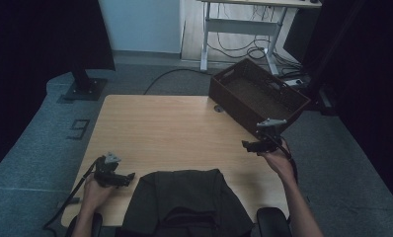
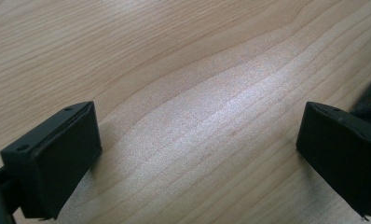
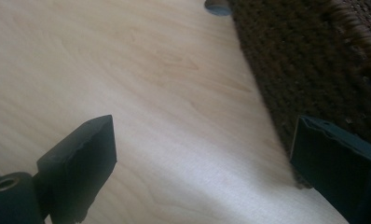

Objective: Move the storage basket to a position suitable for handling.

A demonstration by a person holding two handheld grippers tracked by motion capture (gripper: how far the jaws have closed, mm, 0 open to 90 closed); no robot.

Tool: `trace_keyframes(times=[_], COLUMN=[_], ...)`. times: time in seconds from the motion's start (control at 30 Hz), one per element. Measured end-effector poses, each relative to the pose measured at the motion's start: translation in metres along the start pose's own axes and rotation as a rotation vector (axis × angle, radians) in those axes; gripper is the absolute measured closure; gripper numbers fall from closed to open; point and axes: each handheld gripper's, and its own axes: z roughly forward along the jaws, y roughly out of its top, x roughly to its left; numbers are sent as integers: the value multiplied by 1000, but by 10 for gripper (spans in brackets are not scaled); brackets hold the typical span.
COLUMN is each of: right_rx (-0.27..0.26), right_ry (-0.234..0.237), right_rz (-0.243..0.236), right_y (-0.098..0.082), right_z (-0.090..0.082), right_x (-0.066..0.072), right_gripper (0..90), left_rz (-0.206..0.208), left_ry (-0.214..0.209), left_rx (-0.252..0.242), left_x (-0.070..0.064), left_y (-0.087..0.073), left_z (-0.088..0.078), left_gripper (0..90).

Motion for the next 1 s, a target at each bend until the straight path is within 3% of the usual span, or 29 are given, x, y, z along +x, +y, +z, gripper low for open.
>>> trace_keyframes(times=[0.13, 0.53, 0.7, 0.87, 1.0], right_rx=[-18, -1, 19, 51, 88], right_ry=[-33, -147, -191, -196, -213], right_rz=[9, 25, 16, 14, -13], right_y=[9, 32, 32, 31, 31], right_z=[-3, -1, 3, 13, 21], right_x=[-14, -44, -56, -64, -67], right_gripper=[82, 217, 352, 462, 522], left_rz=[0, -1, 1, 3, 3], left_ry=[0, 0, -1, -2, -2], left_rx=[0, 0, 1, 0, 0], left_x=[0, -1, -1, -2, -2], left_y=[0, 0, 0, 0, 1], left_z=[0, 0, 0, 0, 0], left_gripper=[0, 0, 0, 0, 0])
